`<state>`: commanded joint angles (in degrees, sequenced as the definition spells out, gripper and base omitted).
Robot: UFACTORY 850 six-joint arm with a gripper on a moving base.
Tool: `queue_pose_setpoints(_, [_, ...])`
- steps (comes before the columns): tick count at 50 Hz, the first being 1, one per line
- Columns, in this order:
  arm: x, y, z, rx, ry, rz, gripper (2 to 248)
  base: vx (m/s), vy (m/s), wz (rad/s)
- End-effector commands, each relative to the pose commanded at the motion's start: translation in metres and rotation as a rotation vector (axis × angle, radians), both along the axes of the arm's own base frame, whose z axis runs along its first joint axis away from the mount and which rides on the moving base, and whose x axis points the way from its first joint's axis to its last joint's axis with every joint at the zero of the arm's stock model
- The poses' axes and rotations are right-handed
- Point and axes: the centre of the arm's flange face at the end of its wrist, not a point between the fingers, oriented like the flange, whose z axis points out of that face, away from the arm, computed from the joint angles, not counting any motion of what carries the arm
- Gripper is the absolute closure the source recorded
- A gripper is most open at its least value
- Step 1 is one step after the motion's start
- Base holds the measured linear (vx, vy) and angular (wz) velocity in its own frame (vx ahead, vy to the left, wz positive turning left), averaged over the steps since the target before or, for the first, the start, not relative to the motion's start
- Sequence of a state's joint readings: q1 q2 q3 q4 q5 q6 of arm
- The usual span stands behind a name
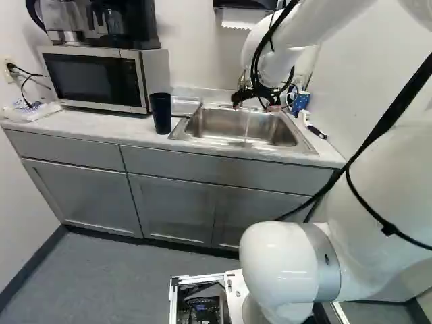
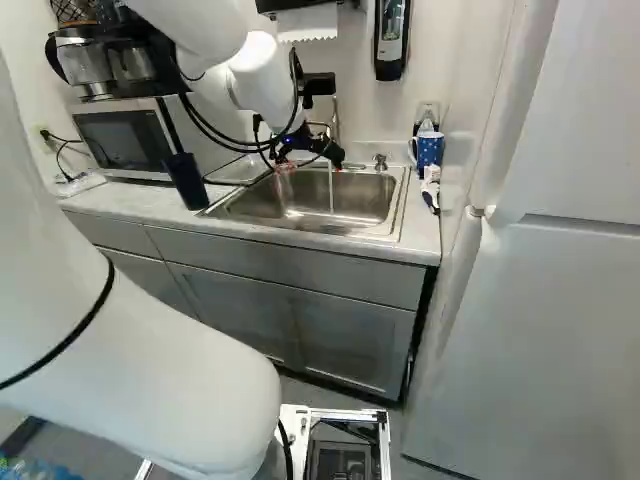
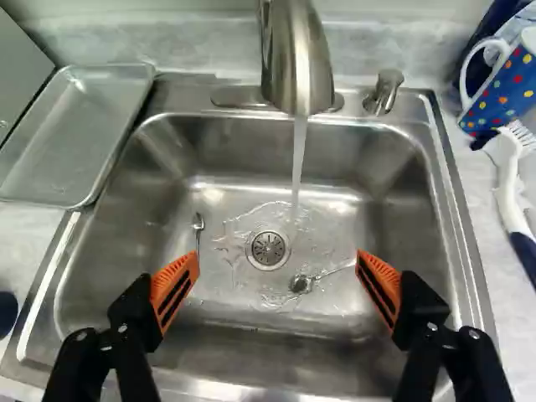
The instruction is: Rinse the cup and place it in the tray
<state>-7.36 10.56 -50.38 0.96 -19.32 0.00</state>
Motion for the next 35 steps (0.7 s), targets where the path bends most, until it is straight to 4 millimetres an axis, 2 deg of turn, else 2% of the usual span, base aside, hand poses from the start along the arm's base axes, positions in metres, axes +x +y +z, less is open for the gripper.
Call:
queue_pose_setpoints(20, [0.000,0.002,0.000,0.000,0.000,0.004,3,0.000,0.000,0.000])
queue_pose_setpoints(35, [0.000,0.019,0.000,0.000,-0.001,0.044,3,0.000,0.000,0.000])
